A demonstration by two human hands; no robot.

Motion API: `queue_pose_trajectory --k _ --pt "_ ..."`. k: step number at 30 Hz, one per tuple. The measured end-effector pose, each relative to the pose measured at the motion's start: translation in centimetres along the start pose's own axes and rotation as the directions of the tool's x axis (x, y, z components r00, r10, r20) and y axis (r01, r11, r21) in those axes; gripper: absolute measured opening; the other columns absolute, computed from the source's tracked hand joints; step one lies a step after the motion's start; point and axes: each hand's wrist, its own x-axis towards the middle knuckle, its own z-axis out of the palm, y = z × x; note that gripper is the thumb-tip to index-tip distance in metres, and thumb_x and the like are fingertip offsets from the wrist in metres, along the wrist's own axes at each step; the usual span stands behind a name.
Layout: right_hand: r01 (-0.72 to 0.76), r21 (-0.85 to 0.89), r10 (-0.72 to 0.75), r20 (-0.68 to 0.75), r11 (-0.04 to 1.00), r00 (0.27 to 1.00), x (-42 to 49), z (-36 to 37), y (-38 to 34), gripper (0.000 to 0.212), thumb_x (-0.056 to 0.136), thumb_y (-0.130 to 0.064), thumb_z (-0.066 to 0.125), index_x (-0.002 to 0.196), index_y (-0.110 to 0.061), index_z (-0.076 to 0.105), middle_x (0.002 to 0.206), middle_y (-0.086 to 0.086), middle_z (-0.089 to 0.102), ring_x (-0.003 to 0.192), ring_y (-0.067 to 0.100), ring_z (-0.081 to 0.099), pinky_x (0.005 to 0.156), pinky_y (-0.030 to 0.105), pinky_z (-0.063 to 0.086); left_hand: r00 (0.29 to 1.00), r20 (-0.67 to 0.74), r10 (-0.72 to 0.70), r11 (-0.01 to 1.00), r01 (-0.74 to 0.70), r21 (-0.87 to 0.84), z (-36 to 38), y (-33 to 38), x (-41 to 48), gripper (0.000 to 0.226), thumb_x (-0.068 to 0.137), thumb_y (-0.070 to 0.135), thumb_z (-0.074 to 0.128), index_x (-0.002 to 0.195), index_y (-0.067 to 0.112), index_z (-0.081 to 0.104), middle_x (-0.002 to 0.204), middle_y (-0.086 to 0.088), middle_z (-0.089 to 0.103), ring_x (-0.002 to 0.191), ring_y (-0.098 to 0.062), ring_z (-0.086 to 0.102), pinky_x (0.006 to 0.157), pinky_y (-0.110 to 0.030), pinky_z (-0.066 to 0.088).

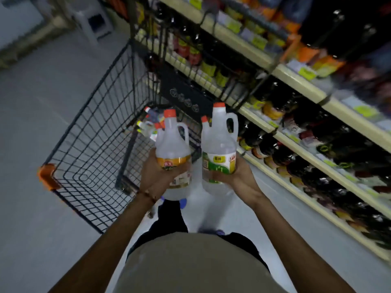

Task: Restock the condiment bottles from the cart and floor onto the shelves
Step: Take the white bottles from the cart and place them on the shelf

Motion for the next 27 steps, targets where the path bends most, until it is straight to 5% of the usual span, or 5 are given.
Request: queue_pose_trajectory --k 8,15,22,24,27 --pt "0.087 0.029 -0.078 -0.234 0.996 0.969 -13.1 -11.6 5.3 0.077 0.070 -0.007 0.095 0.135 -0.020 0.058 0.120 -0.008 0.075 0.103 0.005 0.073 0.079 0.021 0.059 0.951 0.257 0.173 0.980 -0.193 0.052 12.6 2.5 -8.0 0.086 0.060 0.053 0.090 0.135 0.022 0.058 0.129 0.007 0.069 0.118 -0.013 0.066 0.100 -0.045 0.056" --pt "0.124 0.175 -0.024 -0.482 0.977 0.876 -25.2 -19.1 11.4 0.070 0.071 0.002 0.091 0.132 -0.014 0.060 0.112 -0.005 0.078 0.100 0.011 0.075 0.075 0.020 0.059 0.825 0.523 0.215 0.961 -0.274 0.038 24.8 3.3 -15.2 0.100 0.051 0.045 0.098 0.136 0.019 0.051 0.126 0.009 0.068 0.113 -0.002 0.066 0.091 -0.027 0.059" --pt "0.213 0.295 0.066 -0.712 0.931 0.699 -33.5 -24.9 15.3 0.068 0.070 0.005 0.090 0.130 -0.013 0.061 0.109 -0.003 0.079 0.095 0.011 0.076 0.073 0.019 0.059 0.578 0.775 0.255 0.881 -0.470 0.060 36.1 5.2 -20.1 0.082 0.064 0.011 0.097 0.133 0.014 0.053 0.124 0.001 0.068 0.111 -0.005 0.067 0.086 -0.024 0.059" --pt "0.237 0.314 0.096 -0.764 0.920 0.638 -35.2 -26.5 16.3 0.067 0.071 0.003 0.091 0.129 -0.012 0.062 0.110 -0.001 0.079 0.096 0.013 0.076 0.074 0.021 0.059 0.522 0.810 0.267 0.864 -0.502 0.039 39.4 5.9 -21.8 0.084 0.062 0.016 0.099 0.130 0.023 0.050 0.119 0.010 0.066 0.103 0.006 0.065 0.079 -0.013 0.055" --pt "0.282 0.346 0.146 -0.824 0.895 0.547 -37.7 -29.4 17.8 0.066 0.071 0.001 0.091 0.129 -0.010 0.062 0.112 0.003 0.079 0.100 0.020 0.076 0.077 0.026 0.061 0.438 0.867 0.237 0.859 -0.511 0.023 44.4 7.0 -24.0 0.091 0.056 0.033 0.098 0.132 0.020 0.051 0.120 0.004 0.069 0.105 -0.006 0.069 0.083 -0.023 0.059"
